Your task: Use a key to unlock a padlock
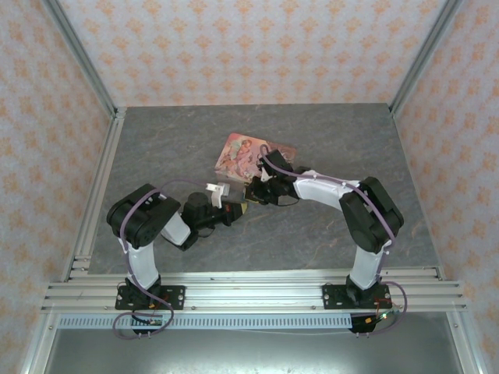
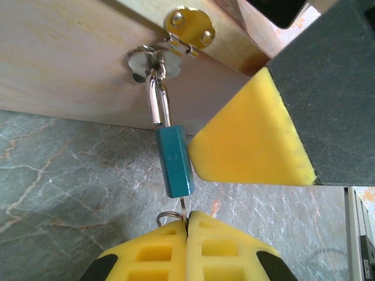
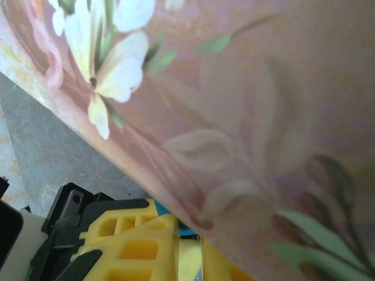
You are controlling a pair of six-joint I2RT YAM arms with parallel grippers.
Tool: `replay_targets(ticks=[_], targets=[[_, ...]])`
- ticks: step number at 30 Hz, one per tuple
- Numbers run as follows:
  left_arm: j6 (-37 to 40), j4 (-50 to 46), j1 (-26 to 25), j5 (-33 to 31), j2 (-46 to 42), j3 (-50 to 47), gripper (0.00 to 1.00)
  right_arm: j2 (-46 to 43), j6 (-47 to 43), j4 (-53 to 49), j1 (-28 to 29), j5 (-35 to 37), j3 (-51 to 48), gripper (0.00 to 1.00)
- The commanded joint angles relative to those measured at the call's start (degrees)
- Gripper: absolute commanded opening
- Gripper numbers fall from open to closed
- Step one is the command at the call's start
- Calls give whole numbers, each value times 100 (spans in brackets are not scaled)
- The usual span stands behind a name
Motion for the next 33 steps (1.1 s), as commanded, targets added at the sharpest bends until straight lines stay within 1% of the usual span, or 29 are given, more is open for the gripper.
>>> replay_targets(ticks=[1, 8, 10, 16, 21, 27, 33], targets=[[195, 39, -60, -54, -5, -39, 0, -172, 184, -344, 87, 318, -175, 18], [195, 22, -63, -83, 27, 5, 0, -461, 235, -627, 164, 963, -123, 16], [195, 8, -60, -89, 20, 6, 0, -480, 279, -580, 195, 1053, -130, 17], [371, -66, -63, -63, -30, -19, 0, -574, 533, 50, 270, 1071, -315, 31], [403, -136, -56, -45, -110, -47, 0, -423, 549, 83, 315, 1045, -207, 42], [448, -234, -49, -36, -199, -34, 0, -148, 589, 116, 333, 990, -132, 48], [425, -251, -55, -10, -199, -12, 0, 11, 596, 266, 350, 921, -87, 52]])
